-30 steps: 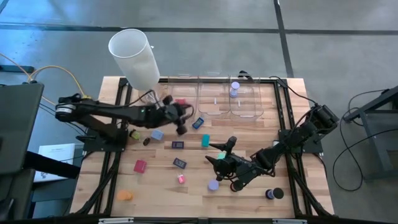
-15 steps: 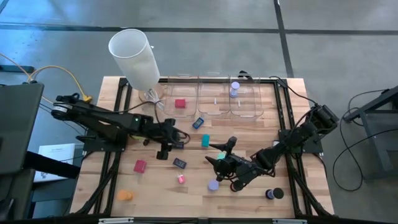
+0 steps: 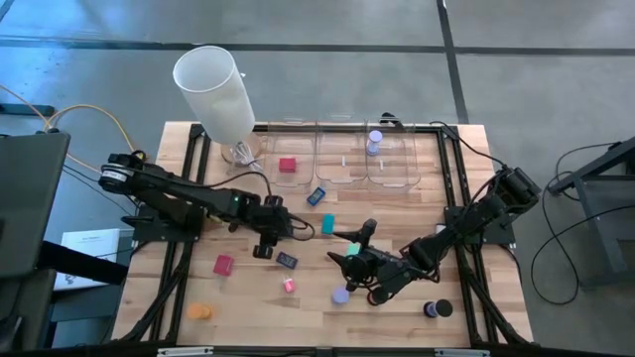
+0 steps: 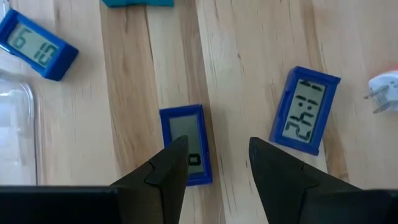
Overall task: Pick & Place Office items
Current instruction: Put the top purple digital clock into the middle transparent bin
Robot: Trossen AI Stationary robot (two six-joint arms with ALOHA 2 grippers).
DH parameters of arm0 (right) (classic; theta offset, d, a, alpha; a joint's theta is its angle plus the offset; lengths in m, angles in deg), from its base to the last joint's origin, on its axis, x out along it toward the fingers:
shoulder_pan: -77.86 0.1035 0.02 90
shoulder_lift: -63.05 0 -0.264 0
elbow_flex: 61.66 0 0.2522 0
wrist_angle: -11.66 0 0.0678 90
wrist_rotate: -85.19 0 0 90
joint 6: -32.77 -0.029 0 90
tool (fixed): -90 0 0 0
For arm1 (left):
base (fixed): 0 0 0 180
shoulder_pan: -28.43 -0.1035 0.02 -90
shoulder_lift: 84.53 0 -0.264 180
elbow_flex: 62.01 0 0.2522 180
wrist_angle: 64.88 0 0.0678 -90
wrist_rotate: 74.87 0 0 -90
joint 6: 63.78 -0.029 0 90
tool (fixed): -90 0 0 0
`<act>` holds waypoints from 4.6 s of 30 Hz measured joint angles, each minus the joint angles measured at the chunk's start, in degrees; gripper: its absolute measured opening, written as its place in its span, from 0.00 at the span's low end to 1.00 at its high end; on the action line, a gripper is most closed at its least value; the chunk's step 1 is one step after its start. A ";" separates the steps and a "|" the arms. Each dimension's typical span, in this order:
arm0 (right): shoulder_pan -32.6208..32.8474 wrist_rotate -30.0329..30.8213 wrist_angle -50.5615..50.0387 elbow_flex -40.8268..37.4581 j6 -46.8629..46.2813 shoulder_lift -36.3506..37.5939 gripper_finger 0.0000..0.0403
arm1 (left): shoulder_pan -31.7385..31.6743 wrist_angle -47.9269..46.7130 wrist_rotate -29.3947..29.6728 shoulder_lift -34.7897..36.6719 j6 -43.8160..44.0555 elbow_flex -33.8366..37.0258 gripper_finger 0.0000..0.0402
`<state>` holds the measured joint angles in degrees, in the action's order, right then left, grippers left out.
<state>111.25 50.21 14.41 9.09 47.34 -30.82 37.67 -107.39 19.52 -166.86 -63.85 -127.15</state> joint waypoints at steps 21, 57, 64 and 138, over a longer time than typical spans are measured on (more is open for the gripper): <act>0.00 -0.14 0.00 0.00 -1.25 0.00 0.63 | 0.44 0.61 0.47 0.11 4.57 0.02 0.71; 0.00 -1.63 -0.09 0.02 -1.25 0.00 0.63 | -3.53 3.30 3.52 -6.67 1.16 0.04 0.74; -0.01 -1.63 -0.08 0.02 -1.43 0.00 0.63 | -3.39 1.91 1.88 -7.91 3.70 0.28 0.74; -4.13 -19.27 9.18 0.07 -5.64 0.07 0.63 | 15.41 44.08 16.98 0.80 -1.82 0.11 0.34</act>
<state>107.12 30.94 23.59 9.15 41.70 -30.75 53.08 -63.31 36.50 -166.06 -65.67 -127.04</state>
